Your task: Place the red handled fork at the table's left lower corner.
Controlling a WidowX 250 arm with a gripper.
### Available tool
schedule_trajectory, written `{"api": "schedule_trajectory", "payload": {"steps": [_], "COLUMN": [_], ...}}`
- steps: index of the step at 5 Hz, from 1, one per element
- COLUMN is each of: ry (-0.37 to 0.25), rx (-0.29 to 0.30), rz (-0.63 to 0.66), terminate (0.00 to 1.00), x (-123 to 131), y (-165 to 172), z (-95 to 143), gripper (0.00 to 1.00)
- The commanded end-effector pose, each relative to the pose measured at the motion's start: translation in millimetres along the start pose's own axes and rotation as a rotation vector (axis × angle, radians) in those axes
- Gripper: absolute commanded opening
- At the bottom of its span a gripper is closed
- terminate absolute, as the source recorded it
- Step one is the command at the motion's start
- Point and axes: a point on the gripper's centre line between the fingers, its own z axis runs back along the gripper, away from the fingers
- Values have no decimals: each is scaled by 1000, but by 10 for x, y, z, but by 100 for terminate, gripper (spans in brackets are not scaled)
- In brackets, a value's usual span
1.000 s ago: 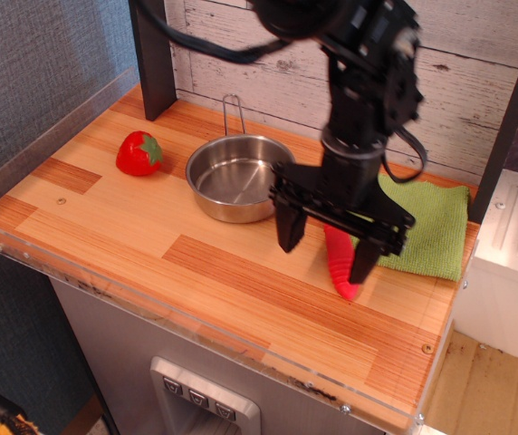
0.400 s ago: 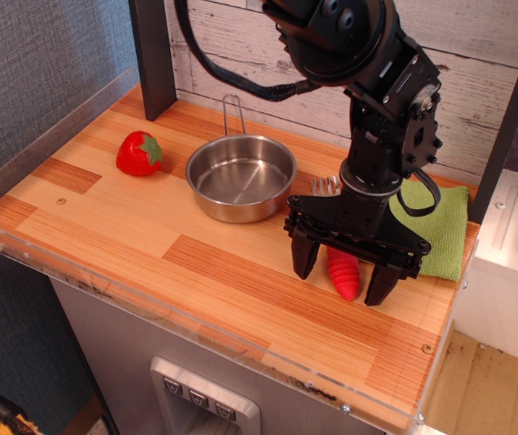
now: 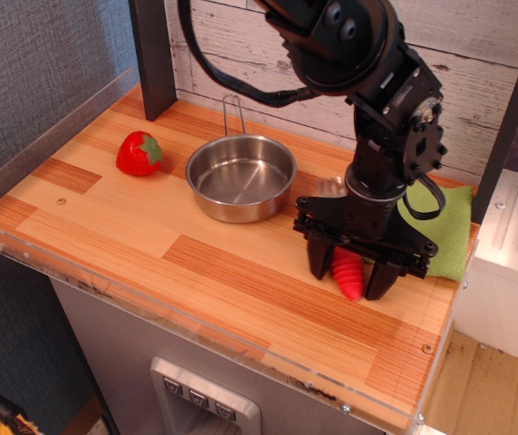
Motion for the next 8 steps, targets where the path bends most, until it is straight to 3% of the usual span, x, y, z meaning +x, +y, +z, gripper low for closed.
{"api": "schedule_trajectory", "payload": {"steps": [1,4,5,6,7,8], "ry": [-26,-100,-98,-88,-121,-109], "rx": [-4,53,0,-25,-54,-27], "rz": [-25,128,127,-15,-209,-229], "terminate": [0,0,0,0,0,0], "x": [31,-54,-142,-236,-312,-375], "y": [-27,257,434,782,1275,1605], "z": [72,748,867,911,866,810], "gripper": [0,0,0,0,0,0]}}
